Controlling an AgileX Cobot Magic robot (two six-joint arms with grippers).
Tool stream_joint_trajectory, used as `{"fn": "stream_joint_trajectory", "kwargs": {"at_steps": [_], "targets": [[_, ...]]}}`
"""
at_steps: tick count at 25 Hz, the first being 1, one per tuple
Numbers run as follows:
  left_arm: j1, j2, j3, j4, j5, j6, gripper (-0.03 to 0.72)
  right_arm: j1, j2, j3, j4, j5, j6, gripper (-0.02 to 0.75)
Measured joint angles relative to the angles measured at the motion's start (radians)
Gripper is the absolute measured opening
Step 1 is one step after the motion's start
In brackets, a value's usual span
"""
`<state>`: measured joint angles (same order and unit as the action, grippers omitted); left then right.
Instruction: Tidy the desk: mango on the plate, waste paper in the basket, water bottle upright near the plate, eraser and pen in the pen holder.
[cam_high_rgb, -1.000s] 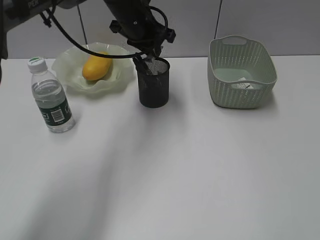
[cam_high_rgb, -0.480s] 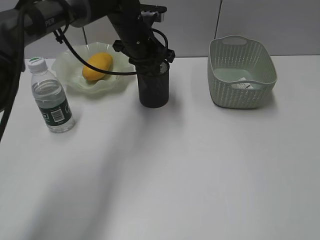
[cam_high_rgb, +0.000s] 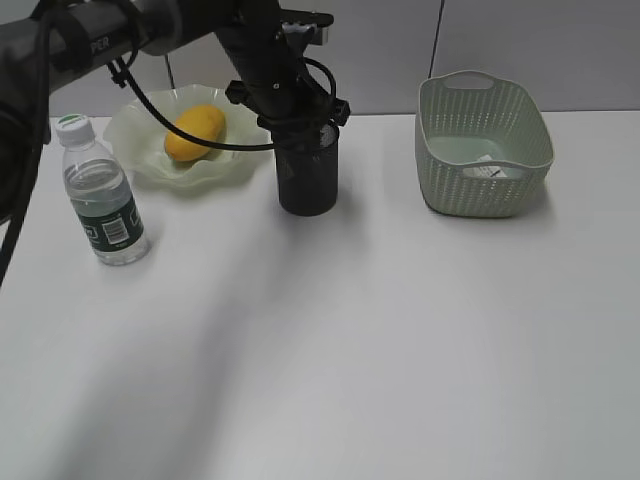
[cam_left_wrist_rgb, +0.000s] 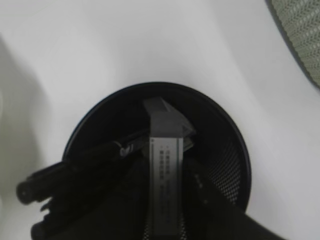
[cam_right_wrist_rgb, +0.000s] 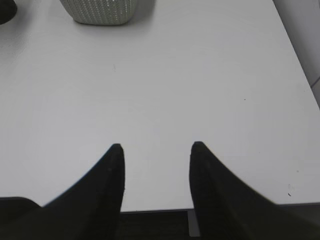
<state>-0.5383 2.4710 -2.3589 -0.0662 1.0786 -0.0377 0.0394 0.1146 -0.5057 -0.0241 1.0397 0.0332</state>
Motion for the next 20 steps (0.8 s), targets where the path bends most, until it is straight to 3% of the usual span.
{"fn": "stream_joint_trajectory", "kwargs": {"at_steps": [6,16,20], "targets": [[-0.001,-0.02,0.0,-0.004,-0.005,0.0,0.438,0.0,0.0,0.0,0.0,0.0,0.0,0.351],[0.002,-0.266,0.0,0.019,-0.022,0.0,0.476,0.0,0.0,0.0,0.0,0.0,0.0,0.351],[0.038,-0.394,0.0,0.072,-0.018,0.0,0.476,0.0,0.0,0.0,0.0,0.0,0.0,0.351]]}}
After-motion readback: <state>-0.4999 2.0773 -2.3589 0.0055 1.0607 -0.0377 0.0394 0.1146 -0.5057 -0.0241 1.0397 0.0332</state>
